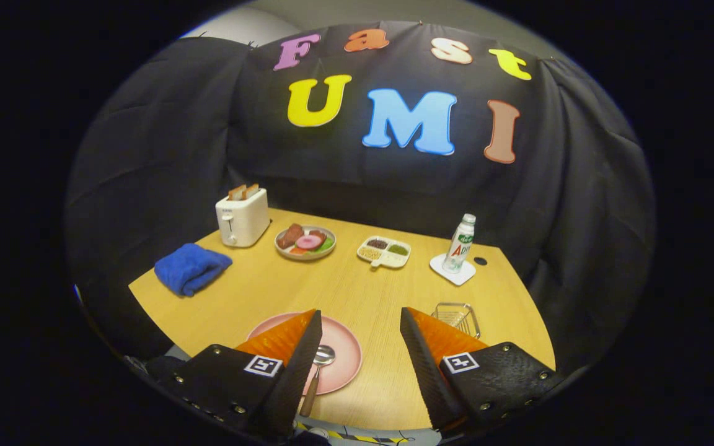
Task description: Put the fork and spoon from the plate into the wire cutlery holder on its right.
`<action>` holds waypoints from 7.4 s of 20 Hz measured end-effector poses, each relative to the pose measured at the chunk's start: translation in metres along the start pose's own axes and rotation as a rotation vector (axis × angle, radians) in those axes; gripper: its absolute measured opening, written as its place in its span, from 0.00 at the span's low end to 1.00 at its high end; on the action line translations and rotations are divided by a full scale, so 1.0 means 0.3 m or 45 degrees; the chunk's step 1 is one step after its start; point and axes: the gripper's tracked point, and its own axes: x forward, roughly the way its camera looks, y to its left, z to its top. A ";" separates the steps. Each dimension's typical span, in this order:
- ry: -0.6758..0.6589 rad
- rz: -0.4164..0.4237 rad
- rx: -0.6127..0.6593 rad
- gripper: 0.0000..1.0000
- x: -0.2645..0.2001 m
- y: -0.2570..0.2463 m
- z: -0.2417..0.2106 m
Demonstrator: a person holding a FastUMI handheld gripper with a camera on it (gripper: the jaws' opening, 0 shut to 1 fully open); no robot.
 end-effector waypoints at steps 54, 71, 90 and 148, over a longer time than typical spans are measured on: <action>0.661 0.186 0.385 0.07 0.128 0.091 -0.420; 0.403 0.001 0.606 0.07 0.150 -0.241 -0.123; 0.519 -0.221 0.709 0.07 0.091 -0.543 -0.274; 0.926 0.366 0.125 0.51 0.241 0.310 -0.502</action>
